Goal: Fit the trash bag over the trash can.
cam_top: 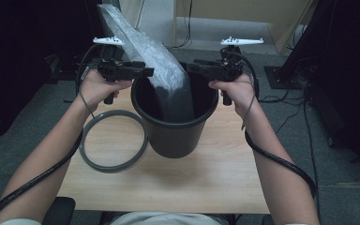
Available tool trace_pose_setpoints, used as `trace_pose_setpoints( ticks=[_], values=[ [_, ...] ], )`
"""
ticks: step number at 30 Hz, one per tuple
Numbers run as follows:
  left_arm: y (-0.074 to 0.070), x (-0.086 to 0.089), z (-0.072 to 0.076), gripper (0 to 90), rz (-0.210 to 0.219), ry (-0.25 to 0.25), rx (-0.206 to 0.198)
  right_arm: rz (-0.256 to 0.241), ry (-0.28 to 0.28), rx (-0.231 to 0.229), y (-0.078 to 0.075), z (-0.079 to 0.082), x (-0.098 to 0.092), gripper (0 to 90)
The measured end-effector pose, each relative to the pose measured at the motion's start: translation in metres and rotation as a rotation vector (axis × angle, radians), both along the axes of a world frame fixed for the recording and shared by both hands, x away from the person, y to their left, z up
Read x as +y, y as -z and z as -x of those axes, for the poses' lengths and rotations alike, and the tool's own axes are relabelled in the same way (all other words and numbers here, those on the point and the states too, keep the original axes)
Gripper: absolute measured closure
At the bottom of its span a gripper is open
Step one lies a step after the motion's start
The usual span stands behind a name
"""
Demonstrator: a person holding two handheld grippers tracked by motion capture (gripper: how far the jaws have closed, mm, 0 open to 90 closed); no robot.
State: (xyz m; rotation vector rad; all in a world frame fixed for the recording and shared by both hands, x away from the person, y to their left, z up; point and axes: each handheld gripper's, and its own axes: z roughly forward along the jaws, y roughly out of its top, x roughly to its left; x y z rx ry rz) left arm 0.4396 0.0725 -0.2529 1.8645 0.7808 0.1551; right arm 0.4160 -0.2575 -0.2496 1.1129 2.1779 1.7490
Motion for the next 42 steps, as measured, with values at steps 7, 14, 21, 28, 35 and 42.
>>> trace_pose_setpoints(
  ticks=[7, 14, 21, 28, 35, 42],
  values=[
    [-0.003, -0.013, -0.007, 69.0, -0.003, -0.022, 0.002, 0.008, -0.013, 0.006, 0.005, 0.000, 0.002, 54.8],
    [-0.006, -0.026, 0.002, 86.7, -0.029, 0.032, -0.041, 0.009, -0.009, 0.005, 0.008, 0.001, 0.000, 53.9],
    [-0.012, -0.038, 0.014, 89.2, -0.053, 0.127, -0.085, 0.018, -0.011, -0.024, 0.007, 0.002, -0.001, 48.7],
    [-0.018, -0.045, 0.020, 89.4, -0.039, 0.188, -0.085, 0.032, -0.042, -0.053, 0.006, 0.001, 0.008, 43.1],
    [-0.021, -0.046, 0.022, 89.4, -0.038, 0.210, -0.088, 0.096, -0.076, -0.069, 0.008, 0.000, 0.018, 54.1],
    [-0.020, -0.038, 0.022, 73.3, -0.025, 0.179, -0.082, 0.118, -0.077, -0.036, 0.009, 0.003, 0.017, 90.0]
  ],
)
